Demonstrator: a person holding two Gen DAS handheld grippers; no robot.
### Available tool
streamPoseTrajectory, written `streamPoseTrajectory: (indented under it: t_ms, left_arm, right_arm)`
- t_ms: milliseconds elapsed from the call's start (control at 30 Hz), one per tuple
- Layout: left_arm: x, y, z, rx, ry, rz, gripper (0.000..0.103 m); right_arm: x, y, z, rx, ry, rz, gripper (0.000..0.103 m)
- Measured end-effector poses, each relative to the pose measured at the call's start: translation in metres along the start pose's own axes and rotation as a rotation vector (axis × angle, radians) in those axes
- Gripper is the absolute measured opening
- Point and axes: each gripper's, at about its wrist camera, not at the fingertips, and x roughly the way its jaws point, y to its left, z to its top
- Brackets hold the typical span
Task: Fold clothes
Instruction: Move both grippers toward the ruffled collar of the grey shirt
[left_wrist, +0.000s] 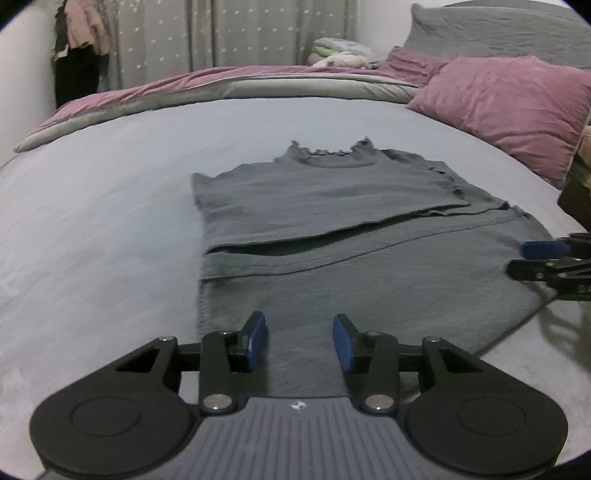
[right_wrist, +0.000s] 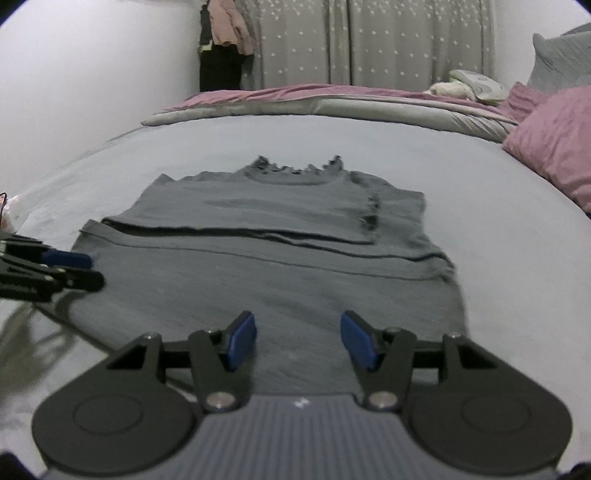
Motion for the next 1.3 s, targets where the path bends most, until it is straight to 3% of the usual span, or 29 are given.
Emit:
streamPoseTrajectory:
  t_ms: [333,600,1033,1300]
  left_arm:
    - [-0.008,0.033,0.001,-0.093,0.051,0.084,0.041]
    - [-0.018,0.062,-0.002,-0.261,0.101,0.039,0.041]
    - [-0.028,0.101,-0.009,-0.554,0.194,-0.124,0.041]
    - [-0.027,0.104,-0.015,-0.617,0.279,-0.229,0.041]
  right_arm:
    - [-0.014,-0.032,-0.003,0.083,0.04,-0.038,0.054]
    - [-0.027,-0.046,-0.003,0.134,0.066,-0.054,0.055]
    - [-0.052,-0.085,-0.007,0.295,0.114,-0.058,0.056]
    - [-0.053,-0.099,-0.014,0.417,0.154,-0.007,0.056]
